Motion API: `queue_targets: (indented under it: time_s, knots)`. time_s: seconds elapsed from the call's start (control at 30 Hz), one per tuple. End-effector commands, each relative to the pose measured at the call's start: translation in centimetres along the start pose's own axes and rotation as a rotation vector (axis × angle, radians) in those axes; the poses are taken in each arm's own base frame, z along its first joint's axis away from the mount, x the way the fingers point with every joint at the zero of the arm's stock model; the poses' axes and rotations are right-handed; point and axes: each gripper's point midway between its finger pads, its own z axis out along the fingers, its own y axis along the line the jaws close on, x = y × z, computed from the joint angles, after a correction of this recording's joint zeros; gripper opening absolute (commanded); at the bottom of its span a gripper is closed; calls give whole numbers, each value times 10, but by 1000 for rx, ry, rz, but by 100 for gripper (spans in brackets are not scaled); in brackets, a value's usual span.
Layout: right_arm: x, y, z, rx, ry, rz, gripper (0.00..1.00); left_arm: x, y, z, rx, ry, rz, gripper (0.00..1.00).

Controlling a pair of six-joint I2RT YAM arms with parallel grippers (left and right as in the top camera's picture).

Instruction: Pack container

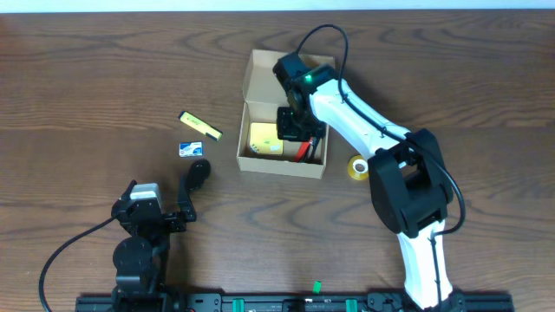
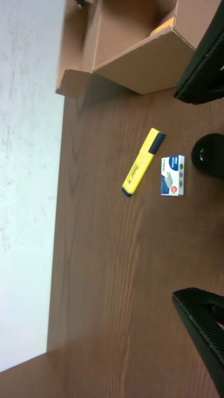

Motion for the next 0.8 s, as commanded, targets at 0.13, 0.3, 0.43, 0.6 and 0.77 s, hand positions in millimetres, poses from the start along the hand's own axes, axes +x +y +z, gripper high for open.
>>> queue_targets:
  time_s: [0.13, 0.3, 0.43, 0.6, 0.77]
  knots:
    - [-8, 14, -16, -9, -12, -82, 1, 14, 2, 3, -9, 30, -5, 95]
    - [-2, 17, -31, 20, 0, -156, 1, 14, 2, 3, -9, 30, -5, 95]
    - [19, 17, -34, 53, 71, -235, 1, 14, 2, 3, -9, 30, -5, 96]
    - [36, 24, -33, 66, 108, -338, 1, 14, 2, 3, -8, 30, -5, 95]
    - [36, 14, -33, 164, 92, -443, 1, 14, 2, 3, -9, 30, -5, 96]
